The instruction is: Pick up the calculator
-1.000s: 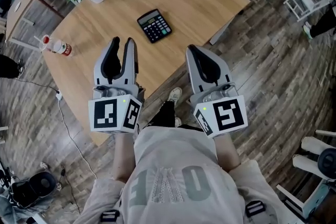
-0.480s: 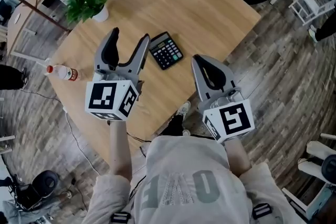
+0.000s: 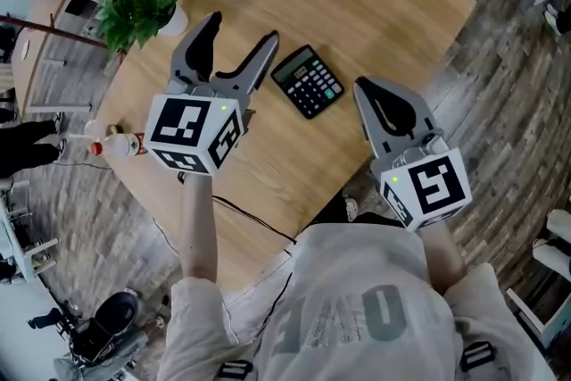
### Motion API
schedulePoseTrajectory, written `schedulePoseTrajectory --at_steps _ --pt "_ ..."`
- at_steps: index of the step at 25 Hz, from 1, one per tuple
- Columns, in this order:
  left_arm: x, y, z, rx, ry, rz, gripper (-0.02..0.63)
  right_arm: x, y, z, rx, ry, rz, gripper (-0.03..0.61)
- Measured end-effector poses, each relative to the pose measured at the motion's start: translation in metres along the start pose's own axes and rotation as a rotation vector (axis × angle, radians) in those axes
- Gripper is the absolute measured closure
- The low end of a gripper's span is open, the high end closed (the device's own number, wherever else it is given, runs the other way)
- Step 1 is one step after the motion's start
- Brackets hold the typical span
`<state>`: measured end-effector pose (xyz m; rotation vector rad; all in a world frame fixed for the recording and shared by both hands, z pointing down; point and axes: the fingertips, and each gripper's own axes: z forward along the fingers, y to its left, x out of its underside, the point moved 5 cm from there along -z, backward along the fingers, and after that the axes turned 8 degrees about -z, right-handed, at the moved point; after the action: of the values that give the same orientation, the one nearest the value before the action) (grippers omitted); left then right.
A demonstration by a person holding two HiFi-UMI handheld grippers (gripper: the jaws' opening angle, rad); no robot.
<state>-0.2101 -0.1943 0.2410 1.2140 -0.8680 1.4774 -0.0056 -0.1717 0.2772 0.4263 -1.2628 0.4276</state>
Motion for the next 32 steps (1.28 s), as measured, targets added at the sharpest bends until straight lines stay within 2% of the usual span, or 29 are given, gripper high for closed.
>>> schedulePoseTrajectory --at_steps 5,11,16,22,25,29,32 --pt "0.031 0.019 0.042 0.121 0.145 -0.080 0.273 0.012 -0.009 0.017 0.009 0.053 0.034 0.557" --pt "0.081 0.024 0.085 0.306 0.310 -0.306 0.275 0.039 -0.021 0.030 0.026 0.138 0.112 0.557" --pt "0.126 0.033 0.107 0.368 0.421 -0.406 0.275 0.062 -0.028 0.040 0.035 0.201 0.149 0.557" --pt "0.174 0.046 0.125 0.396 0.508 -0.548 0.275 0.092 -0.032 0.050 0.039 0.270 0.220 0.557" --pt "0.190 0.044 0.126 0.454 0.565 -0.592 0.275 0.104 -0.033 0.054 0.033 0.289 0.246 0.557" --pt "0.218 0.031 0.122 0.540 0.698 -0.638 0.276 0.119 -0.030 0.056 0.015 0.313 0.311 0.557" --pt "0.224 0.029 0.121 0.566 0.729 -0.655 0.276 0.126 -0.029 0.060 0.002 0.319 0.347 0.557"
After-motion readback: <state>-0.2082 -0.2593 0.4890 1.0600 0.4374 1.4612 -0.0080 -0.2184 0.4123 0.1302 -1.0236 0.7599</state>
